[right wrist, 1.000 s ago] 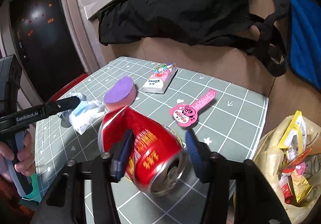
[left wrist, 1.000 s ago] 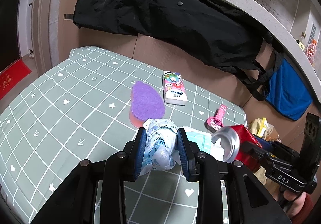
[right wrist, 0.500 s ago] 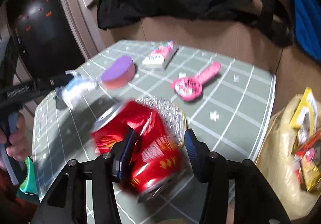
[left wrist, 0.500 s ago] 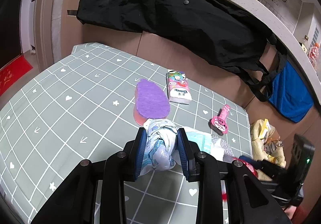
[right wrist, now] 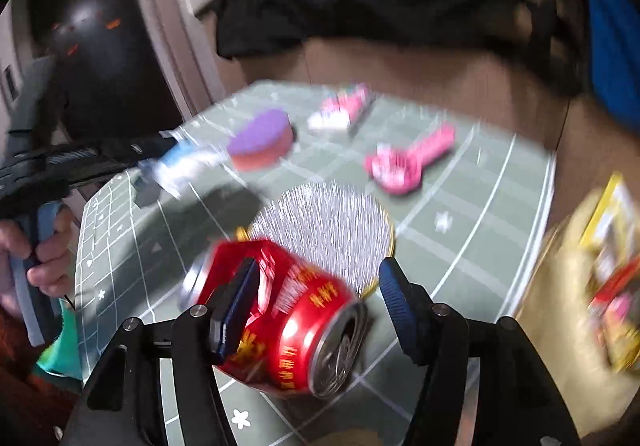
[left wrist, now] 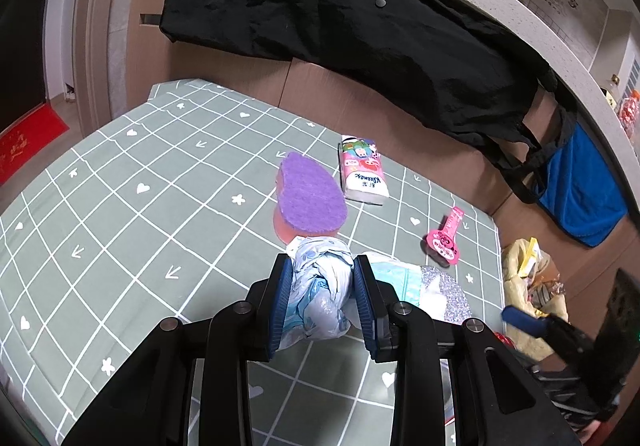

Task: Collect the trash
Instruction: 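Lift the cloth with left while right lifts the red can, then carry cloth and can over the yellow bag and open both tools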

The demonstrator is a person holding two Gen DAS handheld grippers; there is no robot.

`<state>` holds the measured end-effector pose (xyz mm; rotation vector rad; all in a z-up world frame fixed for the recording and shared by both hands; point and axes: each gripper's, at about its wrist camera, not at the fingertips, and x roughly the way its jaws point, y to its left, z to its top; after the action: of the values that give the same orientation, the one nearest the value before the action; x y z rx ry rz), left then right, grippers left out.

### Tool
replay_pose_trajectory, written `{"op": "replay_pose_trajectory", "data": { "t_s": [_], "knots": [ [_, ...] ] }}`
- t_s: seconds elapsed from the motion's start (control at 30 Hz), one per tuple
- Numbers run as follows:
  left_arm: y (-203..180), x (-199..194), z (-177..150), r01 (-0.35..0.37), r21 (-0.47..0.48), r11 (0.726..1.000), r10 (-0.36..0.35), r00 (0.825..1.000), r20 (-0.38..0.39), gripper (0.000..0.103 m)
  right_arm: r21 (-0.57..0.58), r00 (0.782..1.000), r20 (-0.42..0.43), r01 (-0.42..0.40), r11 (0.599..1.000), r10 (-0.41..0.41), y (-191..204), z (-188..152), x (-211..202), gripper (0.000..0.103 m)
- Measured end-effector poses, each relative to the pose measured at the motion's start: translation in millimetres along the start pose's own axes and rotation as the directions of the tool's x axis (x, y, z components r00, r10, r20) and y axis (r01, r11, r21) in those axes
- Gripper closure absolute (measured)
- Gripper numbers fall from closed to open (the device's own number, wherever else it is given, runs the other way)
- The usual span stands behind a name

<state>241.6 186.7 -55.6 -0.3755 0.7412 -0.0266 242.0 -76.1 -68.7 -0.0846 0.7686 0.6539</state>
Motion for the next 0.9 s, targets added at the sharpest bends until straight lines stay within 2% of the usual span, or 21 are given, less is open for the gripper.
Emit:
{"op": "replay_pose_trajectory", "data": {
  "t_s": [0.13, 0.27, 0.43, 0.53, 0.6, 0.73, 0.9],
  "knots": [
    [-2.3, -6.3, -2.4, 0.006, 0.009, 1.000, -0.006, 1.000, 0.011, 0.071, 0.025, 1.000, 0.019, 0.000, 1.000, 0.000, -3.7, 4.5, -17.8, 0.044],
    [-4.0, -8.7, -4.3, 0.008, 0.007, 1.000, -0.008, 1.000, 0.011, 0.071, 0.051, 1.000, 0.026, 0.012, 0.999, -0.013, -1.7, -9.7, -20.9, 0.044],
    [-6.4, -14.5, -7.6, 0.001, 0.023, 1.000, -0.002, 1.000, 0.015, 0.071, 0.073, 0.998, -0.055, 0.024, 0.997, -0.020, -0.8, -28.6, 9.2, 0.044],
    [-4.6, -18.7, -8.2, -0.017, 0.029, 0.999, 0.016, 0.999, 0.028, 0.071, 0.122, 0.995, -0.080, -0.041, 0.992, 0.051, -6.0, -32.4, 19.5, 0.044],
    [-3.4, -19.0, -7.8, -0.021, 0.027, 0.999, 0.021, 0.999, 0.030, 0.071, 0.127, 0.996, -0.061, -0.052, 0.990, 0.060, -7.8, -29.2, 16.3, 0.049],
    [-7.1, -19.5, -4.6, -0.028, 0.035, 0.999, 0.027, 0.999, 0.044, 0.071, 0.086, 0.999, -0.034, -0.014, 0.996, 0.017, -5.8, -17.3, 7.9, 0.050],
    [-30.2, -29.3, 16.3, -0.053, 0.108, 0.993, 0.040, 0.992, 0.120, 0.071, 0.074, 0.999, 0.050, 0.006, 0.997, -0.010, -14.8, 15.8, -11.0, 0.050]
  ]
}}
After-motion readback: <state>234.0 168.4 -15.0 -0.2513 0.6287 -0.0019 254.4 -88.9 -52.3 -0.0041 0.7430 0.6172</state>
